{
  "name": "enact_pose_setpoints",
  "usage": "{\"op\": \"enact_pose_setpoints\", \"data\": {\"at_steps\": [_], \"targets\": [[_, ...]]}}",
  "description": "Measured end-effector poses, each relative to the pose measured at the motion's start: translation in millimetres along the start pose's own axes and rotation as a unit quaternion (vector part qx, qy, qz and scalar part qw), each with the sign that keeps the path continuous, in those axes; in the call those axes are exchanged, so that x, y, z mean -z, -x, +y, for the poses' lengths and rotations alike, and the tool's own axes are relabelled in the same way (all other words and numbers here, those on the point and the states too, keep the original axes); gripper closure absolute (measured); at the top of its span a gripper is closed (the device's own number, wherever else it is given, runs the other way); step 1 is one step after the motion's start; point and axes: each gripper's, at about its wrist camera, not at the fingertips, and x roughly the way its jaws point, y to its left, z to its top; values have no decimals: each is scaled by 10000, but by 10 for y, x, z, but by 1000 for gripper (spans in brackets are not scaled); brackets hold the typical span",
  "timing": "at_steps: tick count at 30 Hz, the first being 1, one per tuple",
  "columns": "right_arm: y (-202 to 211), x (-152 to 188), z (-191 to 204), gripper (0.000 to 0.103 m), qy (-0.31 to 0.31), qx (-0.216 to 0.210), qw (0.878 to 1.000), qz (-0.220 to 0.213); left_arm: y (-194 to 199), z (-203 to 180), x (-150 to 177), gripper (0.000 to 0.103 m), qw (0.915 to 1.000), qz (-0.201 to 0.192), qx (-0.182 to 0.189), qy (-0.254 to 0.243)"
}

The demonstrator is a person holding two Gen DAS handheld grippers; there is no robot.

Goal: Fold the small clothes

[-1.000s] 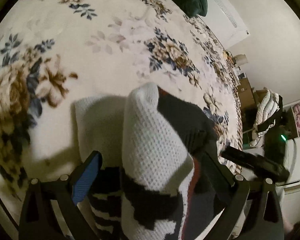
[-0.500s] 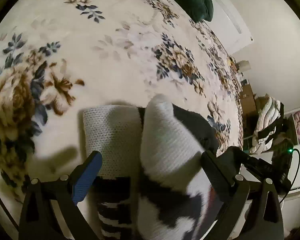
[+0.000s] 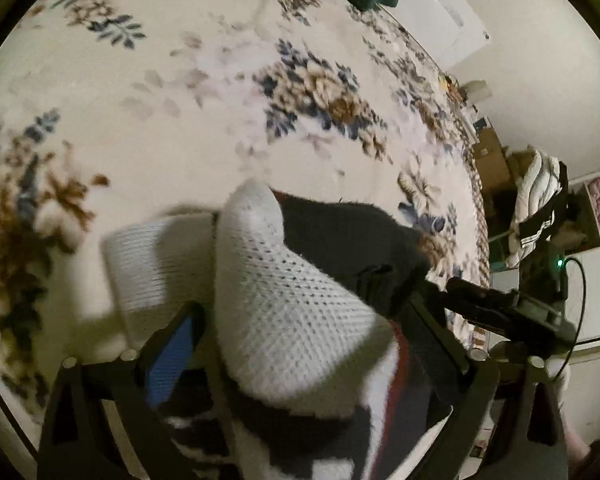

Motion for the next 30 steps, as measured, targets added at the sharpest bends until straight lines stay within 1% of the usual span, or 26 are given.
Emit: {"op": "enact_pose_setpoints", "data": {"at_steps": [1,2,3,4,5,6,7,8,10,12,13,15,17,18,19,20,21,22,23,25,26,27,28,30], "targets": [[-54,-11,-46,35,-106,-59,9999,123,-30,8,6,57,10000,-40,-13,6],[-135,-17,-87,35,-219,-91,9993,272,-30,18,6,62,9999,-73,-103,-17],[-223,-12,-96,35,-280,-84,9988,399,1,37,10,74,9998,-157,-122,-49],[-292,-11,-102,35,-308,-62,9982,516,39,53,16,75,9997,-213,-118,-46],[-339,-3,-71,35,-281,-115,9982,527,85,71,40,76,9995,-284,-115,-38],[-334,16,-15,41,-163,-176,9986,468,146,76,94,77,9991,-368,-180,-73],[-331,35,41,68,-38,-97,9990,428,196,78,135,77,9987,-428,-251,-112],[-335,53,86,75,51,-70,9991,419,231,85,163,77,9984,-468,-277,-121],[-250,109,187,87,183,21,9996,228,325,108,245,78,9977,-549,-376,-97],[-67,174,361,89,424,153,9989,-110,378,140,279,78,9973,-603,-427,-40],[35,202,460,89,580,255,9976,-284,385,170,274,78,9974,-598,-405,10],[163,211,569,90,689,400,9955,-515,343,267,239,78,9975,-573,-358,205],[119,157,532,90,614,558,9953,-497,197,399,172,77,9978,-430,-219,463],[25,119,465,90,499,634,9959,-415,116,471,136,77,9972,-366,-110,648],[-100,77,400,90,466,641,9967,-201,64,520,96,74,9966,-306,-8,771],[-222,37,337,89,428,551,9975,63,72,536,82,74,9961,-290,56,831],[-313,-6,278,86,354,402,9982,285,95,549,73,70,9952,-277,174,920],[-329,-47,212,77,261,268,9984,413,144,553,86,66,9942,-248,339,987],[-311,-78,190,69,265,248,9983,454,208,548,114,61,9937,-233,376,1029],[-191,-89,159,39,411,95,9984,373,348,561,209,30,9918,-256,488,1149],[-121,-78,120,28,469,-17,9985,297,426,573,278,29,9903,-309,576,1225],[-80,-62,66,9,475,-139,9983,298,482,593,351,28,9886,-339,638,1324],[-79,-44,25,0,470,-224,9980,347,509,616,418,25,9867,-335,717,1420],[-144,-13,-93,0,497,-350,9967,547,484,654,552,22,9834,-280,825,1591]]}}
